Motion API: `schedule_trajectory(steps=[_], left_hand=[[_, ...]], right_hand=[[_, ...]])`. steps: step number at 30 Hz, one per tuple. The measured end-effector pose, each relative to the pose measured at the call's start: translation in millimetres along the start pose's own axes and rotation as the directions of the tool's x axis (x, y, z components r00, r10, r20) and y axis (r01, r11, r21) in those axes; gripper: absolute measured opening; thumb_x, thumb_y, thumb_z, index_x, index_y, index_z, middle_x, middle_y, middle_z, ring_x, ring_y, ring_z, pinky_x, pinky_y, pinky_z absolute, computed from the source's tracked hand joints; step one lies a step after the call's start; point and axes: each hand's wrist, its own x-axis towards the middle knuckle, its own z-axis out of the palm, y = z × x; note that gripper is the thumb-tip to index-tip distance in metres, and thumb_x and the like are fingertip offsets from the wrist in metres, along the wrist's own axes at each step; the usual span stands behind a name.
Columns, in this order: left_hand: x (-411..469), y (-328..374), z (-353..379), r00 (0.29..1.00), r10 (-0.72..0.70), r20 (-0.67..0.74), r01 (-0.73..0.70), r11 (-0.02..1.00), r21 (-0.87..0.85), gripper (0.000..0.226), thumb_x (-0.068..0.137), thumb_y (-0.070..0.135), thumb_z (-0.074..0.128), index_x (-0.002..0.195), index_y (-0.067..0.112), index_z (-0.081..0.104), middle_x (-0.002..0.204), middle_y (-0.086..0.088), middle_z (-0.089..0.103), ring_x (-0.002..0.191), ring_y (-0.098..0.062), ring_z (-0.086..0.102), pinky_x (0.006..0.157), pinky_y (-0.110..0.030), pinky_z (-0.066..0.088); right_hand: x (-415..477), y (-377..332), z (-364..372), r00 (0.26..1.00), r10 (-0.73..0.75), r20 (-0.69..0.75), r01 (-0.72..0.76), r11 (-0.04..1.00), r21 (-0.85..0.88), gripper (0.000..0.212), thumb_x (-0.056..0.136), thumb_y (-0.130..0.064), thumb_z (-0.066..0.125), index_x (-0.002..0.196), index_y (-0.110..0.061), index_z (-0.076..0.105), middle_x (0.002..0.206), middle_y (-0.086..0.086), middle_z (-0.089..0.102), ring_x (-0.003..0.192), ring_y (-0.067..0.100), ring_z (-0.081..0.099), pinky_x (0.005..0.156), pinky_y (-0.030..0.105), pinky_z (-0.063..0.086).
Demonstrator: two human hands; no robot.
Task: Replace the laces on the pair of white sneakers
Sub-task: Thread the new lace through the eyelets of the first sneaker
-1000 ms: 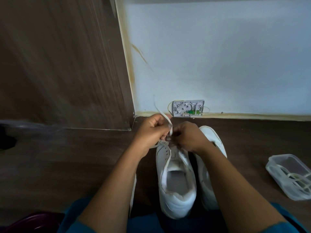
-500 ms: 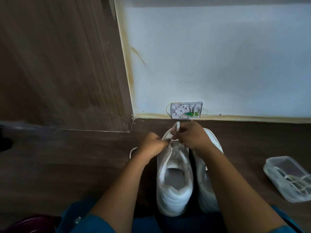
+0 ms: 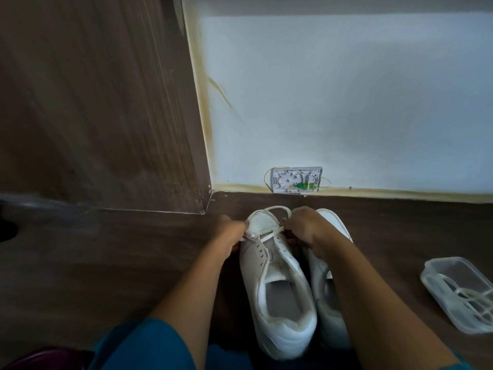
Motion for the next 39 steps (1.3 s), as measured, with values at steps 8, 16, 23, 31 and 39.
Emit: schedule_trajectory(steps=[8,16,23,31,39], left_hand=[[0.0,-2.6,-11.9,0.977,-0.181,0.109,0.159,0.970,0.186,0.020,0.088,0.004,0.042,0.069,0.011,0.045,0.067,-0.005,0.043,0.059,-0.013,0.039,0.051,-0.022,0.033],[10.2,3.1,-5.6,0.990,-0.024,0.136,-0.024,0.940,0.340,0.007,0.085,0.008,0.049,0.083,0.007,0.055,0.080,-0.009,0.051,0.071,-0.017,0.044,0.063,-0.028,0.038],[18.4,4.2,2.7,0.996,-0.025,0.083,0.015,0.993,0.115,0.020,0.090,0.004,0.043,0.102,-0.001,0.058,0.084,-0.016,0.057,0.072,-0.022,0.055,0.055,-0.024,0.036],[22.4,7.2,10.0,0.989,-0.015,0.144,0.007,0.999,0.052,0.034,0.078,0.012,0.071,0.106,-0.004,0.059,0.100,-0.016,0.065,0.090,-0.026,0.062,0.081,-0.035,0.052],[30.0,9.6,7.1,0.968,-0.004,0.252,0.030,0.994,-0.101,0.043,0.074,-0.017,0.059,0.112,0.001,0.061,0.108,-0.018,0.064,0.106,-0.031,0.058,0.092,-0.040,0.050]], right_hand=[[-0.2,-3.8,5.3,0.992,-0.108,-0.068,0.088,0.962,-0.257,0.021,0.083,-0.020,0.062,0.088,0.001,0.061,0.087,0.015,0.064,0.085,0.030,0.062,0.081,0.041,0.051],[0.0,-2.9,3.7,0.987,-0.157,-0.035,0.133,0.919,-0.372,0.018,0.080,-0.011,0.062,0.097,-0.005,0.062,0.097,0.010,0.064,0.093,0.028,0.061,0.082,0.038,0.050],[0.4,-0.5,5.1,0.991,-0.125,0.044,0.132,0.942,-0.307,0.029,0.079,-0.002,0.059,0.106,-0.013,0.059,0.103,0.005,0.060,0.093,0.022,0.058,0.078,0.032,0.047],[-0.1,2.4,4.0,0.996,-0.090,0.016,0.091,0.980,-0.179,0.035,0.073,0.007,0.063,0.102,-0.013,0.060,0.102,0.008,0.061,0.093,0.024,0.059,0.077,0.033,0.051],[0.2,4.6,6.5,0.994,-0.101,0.046,0.094,0.986,0.137,0.051,0.063,0.025,0.056,0.101,-0.010,0.056,0.098,0.007,0.061,0.085,0.021,0.058,0.062,0.026,0.049]])
